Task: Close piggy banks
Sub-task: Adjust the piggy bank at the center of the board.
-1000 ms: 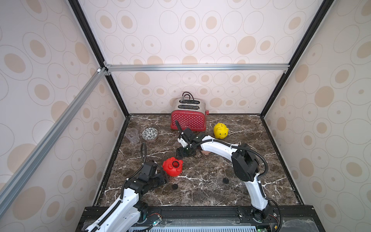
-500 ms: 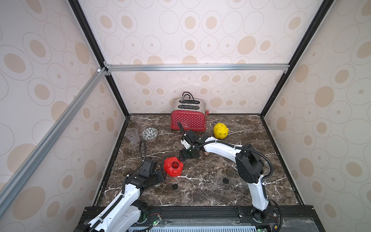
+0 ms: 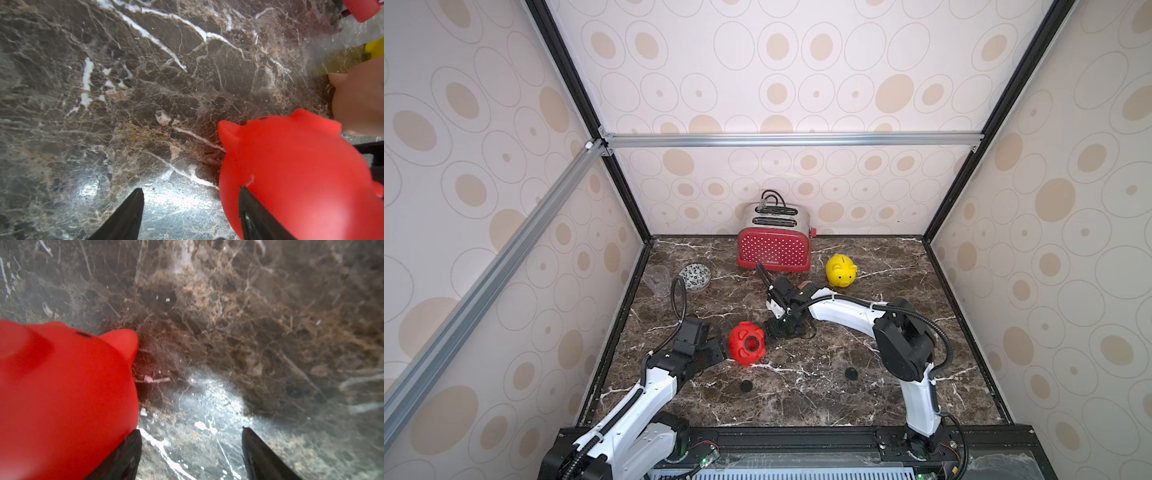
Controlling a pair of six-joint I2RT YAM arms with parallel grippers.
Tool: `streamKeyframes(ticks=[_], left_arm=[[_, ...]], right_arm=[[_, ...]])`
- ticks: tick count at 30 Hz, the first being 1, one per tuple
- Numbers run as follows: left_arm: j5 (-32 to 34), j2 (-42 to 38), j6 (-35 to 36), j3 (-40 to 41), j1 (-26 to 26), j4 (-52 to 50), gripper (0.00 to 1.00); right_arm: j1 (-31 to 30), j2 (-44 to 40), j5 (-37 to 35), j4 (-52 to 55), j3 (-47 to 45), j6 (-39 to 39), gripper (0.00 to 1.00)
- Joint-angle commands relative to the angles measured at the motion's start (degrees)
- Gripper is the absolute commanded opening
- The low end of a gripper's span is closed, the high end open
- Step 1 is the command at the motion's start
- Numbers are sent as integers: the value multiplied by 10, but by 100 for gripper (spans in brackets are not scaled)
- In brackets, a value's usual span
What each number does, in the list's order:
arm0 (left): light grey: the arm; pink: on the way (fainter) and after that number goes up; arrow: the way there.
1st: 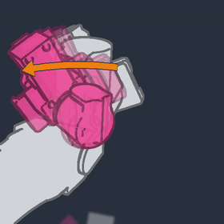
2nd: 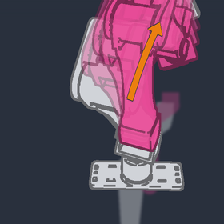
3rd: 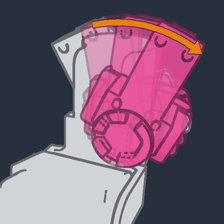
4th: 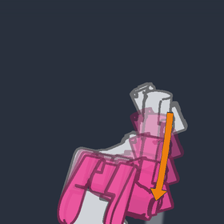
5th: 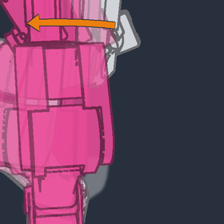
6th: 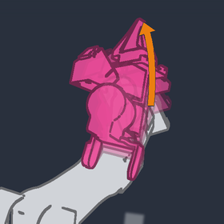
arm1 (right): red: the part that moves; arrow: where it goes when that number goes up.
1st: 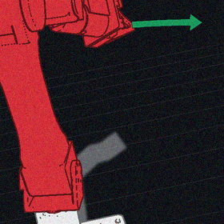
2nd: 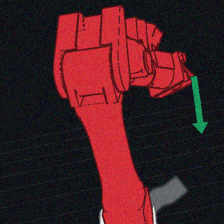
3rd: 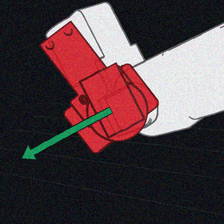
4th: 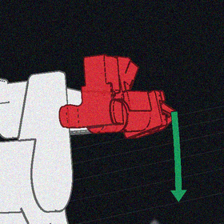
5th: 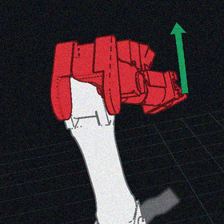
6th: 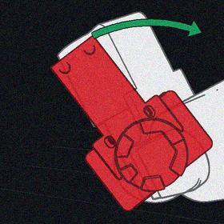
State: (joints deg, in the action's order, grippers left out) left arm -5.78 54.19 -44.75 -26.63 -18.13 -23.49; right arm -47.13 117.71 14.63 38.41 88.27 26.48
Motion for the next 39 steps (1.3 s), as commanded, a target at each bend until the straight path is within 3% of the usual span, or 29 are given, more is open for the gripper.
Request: streamKeyframes(ticks=[1,39], left_arm=[[-20,9,16,-26,-1,33,72],[16,10,47,-18,10,2,74]], right_arm=[[-19,-24,42,-17,-3,3,78],[-23,-45,3,21,28,-2,80]])
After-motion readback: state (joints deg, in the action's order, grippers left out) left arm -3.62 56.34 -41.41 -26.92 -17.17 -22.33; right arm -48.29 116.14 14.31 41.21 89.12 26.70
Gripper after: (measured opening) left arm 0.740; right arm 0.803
